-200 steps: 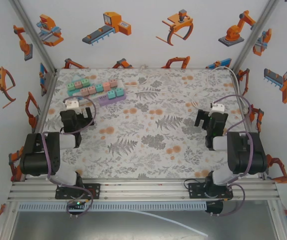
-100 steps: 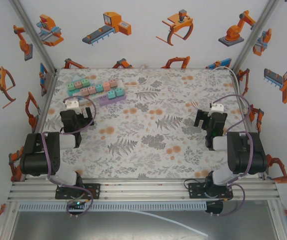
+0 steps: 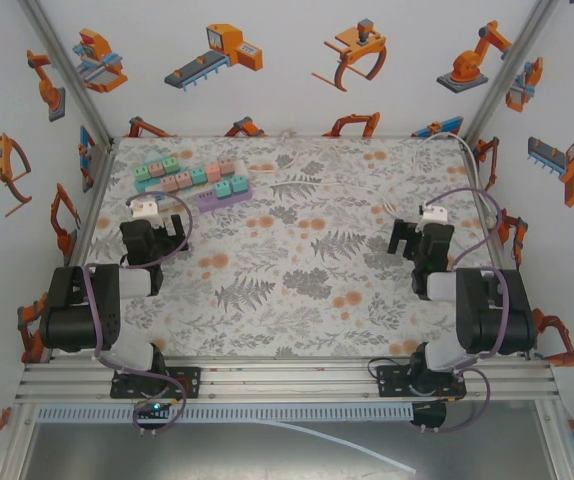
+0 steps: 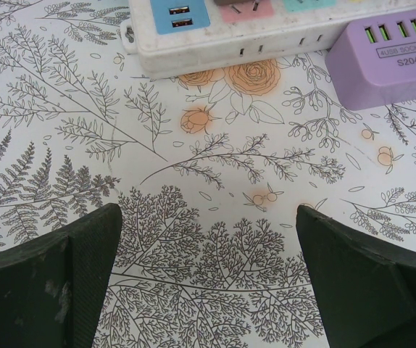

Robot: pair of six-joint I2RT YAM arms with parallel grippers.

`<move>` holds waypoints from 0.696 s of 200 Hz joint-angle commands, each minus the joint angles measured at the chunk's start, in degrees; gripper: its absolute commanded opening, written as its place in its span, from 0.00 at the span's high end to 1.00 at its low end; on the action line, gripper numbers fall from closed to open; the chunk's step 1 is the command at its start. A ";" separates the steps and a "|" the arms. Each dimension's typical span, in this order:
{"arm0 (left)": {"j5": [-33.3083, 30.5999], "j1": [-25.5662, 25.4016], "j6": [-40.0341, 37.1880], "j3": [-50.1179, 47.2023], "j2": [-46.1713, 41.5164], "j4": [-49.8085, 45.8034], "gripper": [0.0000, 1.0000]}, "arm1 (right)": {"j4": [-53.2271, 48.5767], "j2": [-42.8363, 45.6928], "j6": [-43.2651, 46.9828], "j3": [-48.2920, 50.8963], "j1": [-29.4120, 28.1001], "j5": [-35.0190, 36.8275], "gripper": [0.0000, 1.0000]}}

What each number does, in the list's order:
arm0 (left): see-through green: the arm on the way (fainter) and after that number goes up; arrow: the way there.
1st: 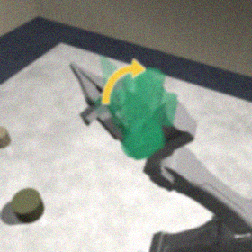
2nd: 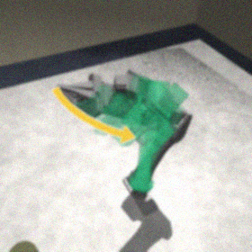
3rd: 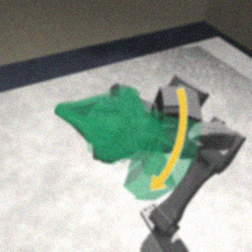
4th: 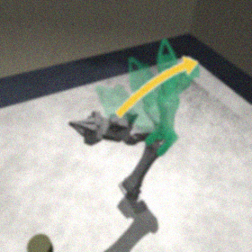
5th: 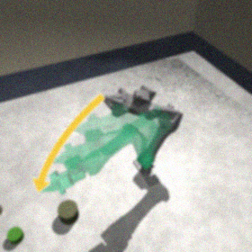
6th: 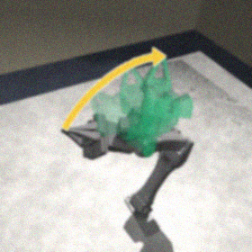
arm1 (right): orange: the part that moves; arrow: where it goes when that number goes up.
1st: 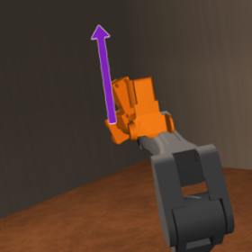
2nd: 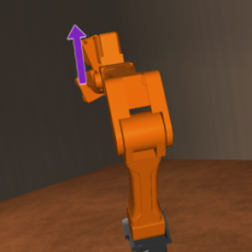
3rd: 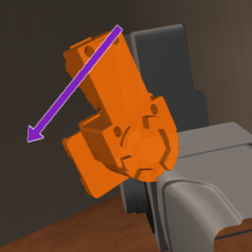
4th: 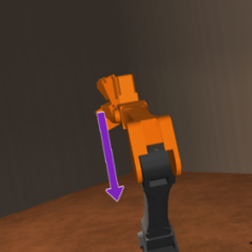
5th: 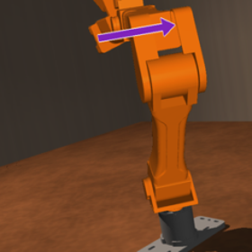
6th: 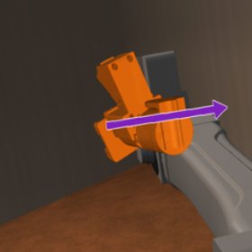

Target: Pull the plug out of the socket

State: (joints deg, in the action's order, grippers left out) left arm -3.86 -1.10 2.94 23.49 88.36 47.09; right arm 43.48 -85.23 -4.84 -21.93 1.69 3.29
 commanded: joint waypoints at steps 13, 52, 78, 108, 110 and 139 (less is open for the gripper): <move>0.05 -0.17 -0.87 0.20 -0.17 -0.13 0.03 | -12.66 8.03 -0.62 -5.79 0.41 -0.31 0.01; 1.12 0.31 -0.57 0.17 -0.12 -0.15 0.03 | -44.01 16.40 -21.86 -22.66 0.22 -3.93 0.06; 0.41 -0.15 -0.88 -0.25 -0.28 0.73 0.03 | -56.60 14.30 -29.98 -35.01 -3.59 -11.59 0.06; -0.47 -0.60 -1.35 -1.30 -11.12 -5.66 0.03 | -63.83 6.93 -29.59 -47.50 -11.78 -15.69 0.06; -0.74 -0.82 -1.42 -1.20 -12.49 -6.81 0.03 | -64.24 6.33 -29.47 -48.34 -12.39 -15.93 0.06; -5.10 -2.20 9.63 9.26 -29.42 -34.64 0.03 | -69.62 -2.93 -28.72 -60.23 -20.35 -19.03 0.07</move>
State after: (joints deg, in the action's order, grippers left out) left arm -5.63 -2.17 4.27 23.24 69.65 33.65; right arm -16.38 -82.21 -31.94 -75.16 -13.87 -10.83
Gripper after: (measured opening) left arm 0.972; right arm 0.935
